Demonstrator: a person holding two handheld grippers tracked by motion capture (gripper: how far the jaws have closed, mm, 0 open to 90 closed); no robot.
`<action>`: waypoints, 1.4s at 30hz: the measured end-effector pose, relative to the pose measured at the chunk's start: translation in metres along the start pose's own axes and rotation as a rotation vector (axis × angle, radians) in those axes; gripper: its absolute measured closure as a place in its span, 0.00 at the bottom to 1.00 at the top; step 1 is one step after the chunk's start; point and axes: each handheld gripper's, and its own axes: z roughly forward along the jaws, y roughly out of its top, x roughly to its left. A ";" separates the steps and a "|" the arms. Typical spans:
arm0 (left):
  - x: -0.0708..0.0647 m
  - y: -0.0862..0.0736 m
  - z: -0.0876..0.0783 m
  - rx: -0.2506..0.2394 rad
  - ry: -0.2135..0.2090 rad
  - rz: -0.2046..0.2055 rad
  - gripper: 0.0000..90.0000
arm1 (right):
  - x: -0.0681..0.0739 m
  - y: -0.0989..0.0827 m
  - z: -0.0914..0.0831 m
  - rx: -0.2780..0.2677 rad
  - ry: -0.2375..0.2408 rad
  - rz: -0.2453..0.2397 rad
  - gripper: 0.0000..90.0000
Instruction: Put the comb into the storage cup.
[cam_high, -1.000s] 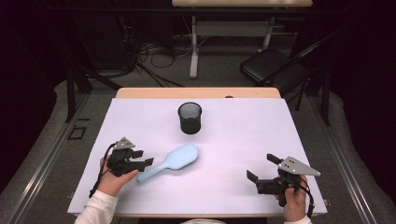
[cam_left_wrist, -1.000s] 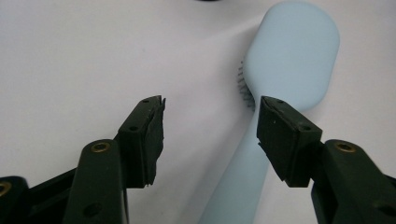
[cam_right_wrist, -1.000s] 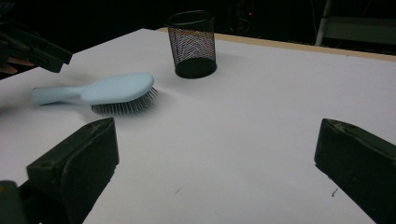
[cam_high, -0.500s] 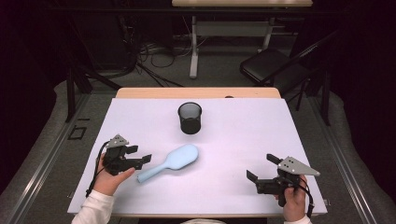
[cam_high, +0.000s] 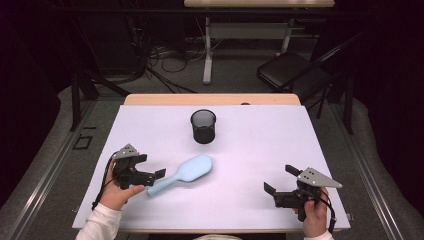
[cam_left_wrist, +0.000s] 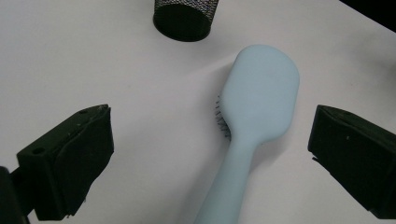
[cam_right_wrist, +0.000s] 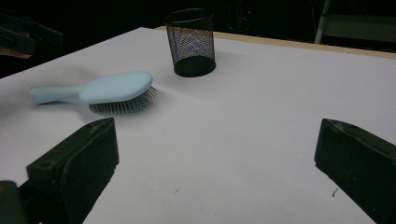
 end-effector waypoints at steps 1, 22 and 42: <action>0.000 0.000 0.000 0.001 0.003 0.001 0.01 | 0.000 0.000 0.000 0.000 0.001 0.002 0.00; -0.007 0.012 -0.003 0.052 0.012 0.081 0.01 | 0.000 -0.001 0.002 0.005 0.002 0.005 0.00; -0.015 0.022 0.001 0.159 0.046 0.139 0.01 | 0.000 -0.001 0.003 0.005 0.006 0.004 0.00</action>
